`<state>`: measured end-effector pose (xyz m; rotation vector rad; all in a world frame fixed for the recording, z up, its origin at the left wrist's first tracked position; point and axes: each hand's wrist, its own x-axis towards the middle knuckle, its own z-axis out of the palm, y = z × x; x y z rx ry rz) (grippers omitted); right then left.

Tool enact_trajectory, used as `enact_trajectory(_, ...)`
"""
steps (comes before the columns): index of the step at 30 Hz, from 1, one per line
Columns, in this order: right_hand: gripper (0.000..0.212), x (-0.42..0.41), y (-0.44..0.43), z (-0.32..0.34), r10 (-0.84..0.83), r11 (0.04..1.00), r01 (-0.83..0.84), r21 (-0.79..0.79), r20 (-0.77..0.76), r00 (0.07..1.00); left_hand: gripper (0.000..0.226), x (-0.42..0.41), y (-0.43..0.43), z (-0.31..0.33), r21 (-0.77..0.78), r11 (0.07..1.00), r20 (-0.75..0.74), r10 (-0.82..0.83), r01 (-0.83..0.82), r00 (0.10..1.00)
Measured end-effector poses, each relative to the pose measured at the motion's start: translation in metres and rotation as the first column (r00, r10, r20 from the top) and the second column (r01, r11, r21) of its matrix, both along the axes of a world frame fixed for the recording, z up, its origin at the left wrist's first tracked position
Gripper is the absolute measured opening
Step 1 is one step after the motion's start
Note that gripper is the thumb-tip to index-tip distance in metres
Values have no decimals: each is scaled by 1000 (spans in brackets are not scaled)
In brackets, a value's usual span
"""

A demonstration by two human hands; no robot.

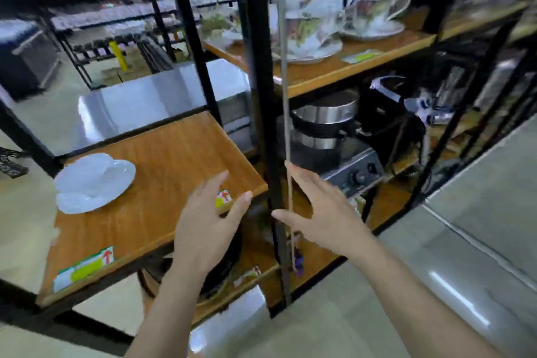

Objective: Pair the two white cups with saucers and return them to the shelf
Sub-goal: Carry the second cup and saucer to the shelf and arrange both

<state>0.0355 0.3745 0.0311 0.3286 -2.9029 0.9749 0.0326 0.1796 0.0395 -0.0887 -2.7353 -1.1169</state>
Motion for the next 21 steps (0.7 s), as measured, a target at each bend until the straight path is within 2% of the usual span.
enact_trajectory(5, 85, 75, 113, -9, -245, 970, 245, -10, -61, 968, 64, 42, 113, -14, -39, 973, 2, -230, 230, 973)
enact_trajectory(10, 90, 162, 218, -14, -481, 876, 483, -7, -86, 872, 68, 79, 231, -17, 9, 889, 7, -457, 457, 889)
enact_trajectory(12, 92, 195, 255, -11, -583, 812, 584, -10, -90, 808, 67, 93, 274, -19, -1, 844, 6, -536, 536, 844)
enact_trajectory(14, 87, 229, 288, -10, -678, 734, 678, -37, -92, 729, 76, 107, 317, -19, -6, 785, 2, -620, 620, 785)
enact_trajectory(18, 83, 291, 349, -14, -829, 557, 828, -71, -114, 548, 60, 132, 403, -25, -43, 656, 14, -754, 753, 657)
enact_trajectory(21, 80, 335, 391, -18, -900, 433, 899, -70, -96, 426, 67, 154, 472, -30, -32, 549, 25, -835, 835, 550)
